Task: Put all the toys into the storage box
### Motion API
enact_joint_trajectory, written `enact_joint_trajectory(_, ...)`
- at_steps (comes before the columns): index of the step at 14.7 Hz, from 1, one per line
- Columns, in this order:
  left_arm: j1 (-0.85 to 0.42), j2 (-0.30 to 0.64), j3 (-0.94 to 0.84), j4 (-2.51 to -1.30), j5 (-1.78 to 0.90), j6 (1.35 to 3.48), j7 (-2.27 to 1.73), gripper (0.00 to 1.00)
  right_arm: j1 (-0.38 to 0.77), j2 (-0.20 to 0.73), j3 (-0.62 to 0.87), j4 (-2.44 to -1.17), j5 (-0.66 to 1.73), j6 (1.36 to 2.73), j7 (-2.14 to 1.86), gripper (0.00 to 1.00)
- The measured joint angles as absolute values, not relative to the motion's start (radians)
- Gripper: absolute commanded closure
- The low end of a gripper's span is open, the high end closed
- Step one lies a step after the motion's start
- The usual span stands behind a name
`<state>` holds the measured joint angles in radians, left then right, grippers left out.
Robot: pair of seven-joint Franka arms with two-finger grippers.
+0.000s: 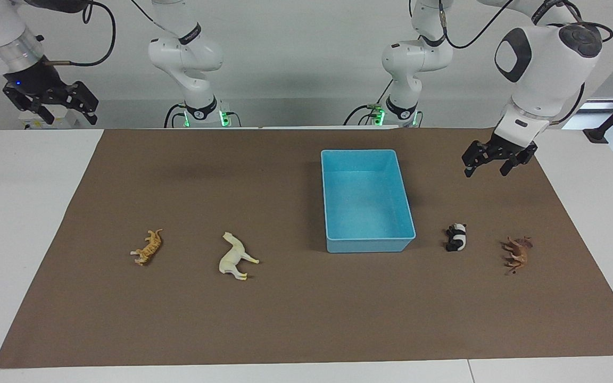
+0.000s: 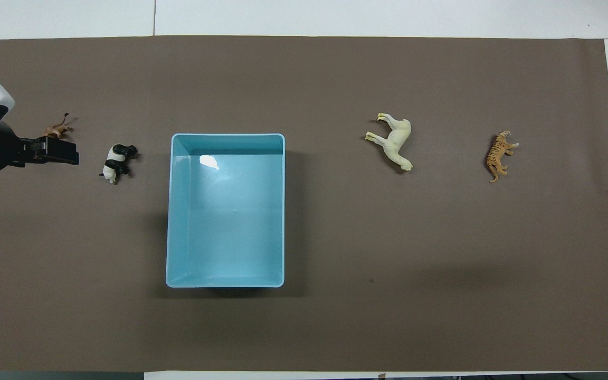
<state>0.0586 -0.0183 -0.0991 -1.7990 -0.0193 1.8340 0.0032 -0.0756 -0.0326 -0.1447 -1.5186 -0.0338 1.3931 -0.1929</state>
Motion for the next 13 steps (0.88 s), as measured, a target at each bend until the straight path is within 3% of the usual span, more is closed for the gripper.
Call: enact_joint_trajectory(13, 0.059, -0.019, -0.099, -1.802, -0.019, 1.838, 0.003, 0.00, -0.080, -0.033, -0.150, -1.534, -0.046, 1.434, -0.192, 0.00)
